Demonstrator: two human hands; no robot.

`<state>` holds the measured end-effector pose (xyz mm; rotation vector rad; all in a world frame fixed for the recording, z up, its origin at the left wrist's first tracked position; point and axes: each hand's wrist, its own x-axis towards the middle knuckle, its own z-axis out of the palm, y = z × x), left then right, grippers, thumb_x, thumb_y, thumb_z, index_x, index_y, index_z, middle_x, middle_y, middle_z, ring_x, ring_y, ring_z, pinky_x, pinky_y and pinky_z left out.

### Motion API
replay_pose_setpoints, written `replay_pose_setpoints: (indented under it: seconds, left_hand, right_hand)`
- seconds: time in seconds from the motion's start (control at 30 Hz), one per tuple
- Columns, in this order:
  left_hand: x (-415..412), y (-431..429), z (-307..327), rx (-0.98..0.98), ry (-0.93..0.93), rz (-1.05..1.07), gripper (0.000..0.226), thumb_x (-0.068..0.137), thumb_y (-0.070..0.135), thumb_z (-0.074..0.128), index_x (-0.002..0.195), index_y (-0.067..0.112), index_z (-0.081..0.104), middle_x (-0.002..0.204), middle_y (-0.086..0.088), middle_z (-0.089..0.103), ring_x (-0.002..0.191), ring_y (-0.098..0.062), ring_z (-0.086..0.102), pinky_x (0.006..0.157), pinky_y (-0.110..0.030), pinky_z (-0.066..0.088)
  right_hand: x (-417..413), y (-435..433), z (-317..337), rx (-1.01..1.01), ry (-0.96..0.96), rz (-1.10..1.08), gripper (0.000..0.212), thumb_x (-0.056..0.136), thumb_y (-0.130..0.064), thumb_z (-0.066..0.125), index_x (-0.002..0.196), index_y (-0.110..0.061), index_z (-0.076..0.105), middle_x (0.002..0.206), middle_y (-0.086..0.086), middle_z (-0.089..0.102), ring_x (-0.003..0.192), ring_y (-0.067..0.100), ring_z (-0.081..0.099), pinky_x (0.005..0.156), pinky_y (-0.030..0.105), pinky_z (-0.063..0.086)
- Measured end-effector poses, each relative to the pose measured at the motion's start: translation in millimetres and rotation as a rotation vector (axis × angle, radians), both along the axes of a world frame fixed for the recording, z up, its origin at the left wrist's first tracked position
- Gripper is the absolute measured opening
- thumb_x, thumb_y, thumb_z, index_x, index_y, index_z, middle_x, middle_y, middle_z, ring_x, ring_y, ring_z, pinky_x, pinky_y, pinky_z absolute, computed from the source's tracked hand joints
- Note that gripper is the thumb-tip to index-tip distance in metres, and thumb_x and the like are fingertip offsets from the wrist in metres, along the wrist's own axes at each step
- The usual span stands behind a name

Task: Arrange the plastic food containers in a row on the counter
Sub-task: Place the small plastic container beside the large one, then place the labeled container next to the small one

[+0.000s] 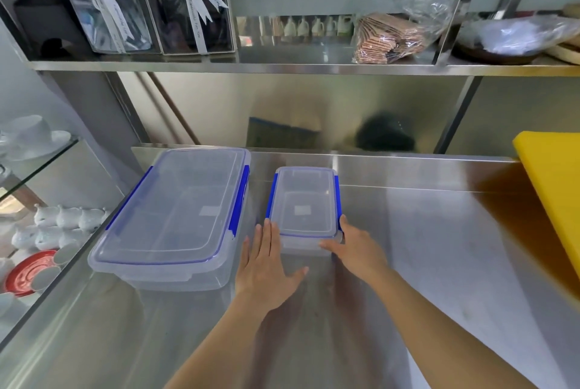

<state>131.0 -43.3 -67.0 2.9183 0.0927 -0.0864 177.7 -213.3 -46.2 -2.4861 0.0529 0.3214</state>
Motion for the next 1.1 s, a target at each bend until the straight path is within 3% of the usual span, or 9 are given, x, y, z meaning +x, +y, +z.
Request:
replay_pose_setpoints:
  seconds: [0.17, 0.3, 0.4, 0.53, 0.63, 0.7, 0.83, 0.9, 1.1]
  left_hand:
    - [13.2, -1.9, 4.2, 0.02, 0.07, 0.005, 0.101, 0.085, 0.061, 0.043, 0.147, 0.014, -0.021, 0.16, -0.002, -0.019, 0.147, -0.022, -0.018, 0.116, -0.038, -0.011]
    - [13.4, 2.5, 15.5, 0.018, 0.09, -0.03, 0.085, 0.092, 0.049, 0.043, 0.15, 0.015, -0.01, 0.161, -0.004, -0.011, 0.148, -0.024, -0.014, 0.118, -0.039, -0.007]
    - [-3.8, 6.6, 21.5, -0.041, 0.089, -0.054, 0.074, 0.093, 0.044, 0.045, 0.151, 0.016, 0.008, 0.162, -0.004, 0.007, 0.149, -0.024, 0.002, 0.12, -0.038, 0.005]
    - [-44.7, 11.2, 36.1, -0.175, 0.222, -0.062, 0.064, 0.09, 0.043, 0.05, 0.145, 0.019, 0.03, 0.15, -0.008, 0.039, 0.139, -0.025, 0.035, 0.111, -0.035, 0.027]
    - [-72.1, 17.1, 42.1, -0.277, 0.304, -0.06, 0.062, 0.088, 0.043, 0.055, 0.143, 0.02, 0.037, 0.149, -0.006, 0.042, 0.136, -0.023, 0.04, 0.109, -0.031, 0.03]
    - [-88.0, 21.9, 43.1, -0.333, 0.391, -0.061, 0.068, 0.085, 0.046, 0.059, 0.143, 0.018, 0.036, 0.149, -0.007, 0.042, 0.134, -0.022, 0.043, 0.111, -0.032, 0.032]
    - [-118.6, 29.7, 49.0, -0.436, 0.505, -0.07, 0.065, 0.085, 0.047, 0.059, 0.141, 0.02, 0.04, 0.138, -0.003, 0.051, 0.108, -0.013, 0.052, 0.091, -0.021, 0.037]
    - [-131.9, 33.7, 50.7, -0.462, 0.521, -0.071, 0.065, 0.086, 0.048, 0.058, 0.141, 0.019, 0.04, 0.14, -0.003, 0.05, 0.114, -0.014, 0.051, 0.09, -0.02, 0.034]
    - [-154.0, 38.6, 44.5, -0.527, 0.521, -0.054, 0.061, 0.088, 0.045, 0.056, 0.139, 0.015, 0.043, 0.143, -0.005, 0.048, 0.13, -0.019, 0.046, 0.109, -0.028, 0.032]
  right_hand:
    - [6.1, 4.1, -4.6, -0.12, 0.015, -0.043, 0.076, 0.087, -0.058, 0.044, 0.147, -0.024, 0.013, 0.129, 0.008, 0.059, 0.112, 0.033, 0.059, 0.086, 0.039, 0.049]
    - [-9.0, 9.7, 0.8, -0.149, -0.116, -0.113, 0.059, 0.091, -0.05, 0.045, 0.136, -0.016, 0.028, 0.12, 0.009, 0.062, 0.103, 0.033, 0.062, 0.07, 0.036, 0.044]
    - [-24.6, 10.1, 6.0, -0.06, -0.183, -0.057, 0.044, 0.093, -0.042, 0.046, 0.126, -0.014, 0.043, 0.12, 0.008, 0.061, 0.106, 0.032, 0.059, 0.076, 0.036, 0.044]
    - [-50.2, 8.9, 7.7, 0.185, -0.011, 0.161, 0.048, 0.084, -0.041, 0.063, 0.123, -0.015, 0.056, 0.109, 0.001, 0.064, 0.099, 0.02, 0.061, 0.083, 0.03, 0.047]
    - [-77.8, 7.9, 16.1, 0.311, 0.24, 0.343, 0.045, 0.078, -0.041, 0.071, 0.115, -0.018, 0.06, 0.097, -0.004, 0.064, 0.083, 0.013, 0.064, 0.069, 0.024, 0.048]
    - [-96.3, 5.8, 22.6, 0.311, 0.398, 0.475, 0.037, 0.079, -0.035, 0.072, 0.11, -0.019, 0.063, 0.1, -0.004, 0.067, 0.087, 0.01, 0.064, 0.073, 0.025, 0.051]
    - [-127.4, 3.9, 27.9, 0.142, 0.703, 0.741, 0.054, 0.074, -0.027, 0.076, 0.124, -0.022, 0.057, 0.122, -0.005, 0.061, 0.101, 0.009, 0.061, 0.091, 0.031, 0.051]
    - [-142.1, 6.9, 27.9, 0.019, 0.782, 0.832, 0.069, 0.07, -0.024, 0.078, 0.133, -0.021, 0.049, 0.128, -0.001, 0.059, 0.107, 0.015, 0.062, 0.096, 0.035, 0.05]
    - [-169.1, 12.1, 28.8, -0.173, 0.56, 0.923, 0.052, 0.07, -0.029, 0.08, 0.116, -0.013, 0.061, 0.112, 0.002, 0.067, 0.099, 0.02, 0.064, 0.09, 0.034, 0.052]
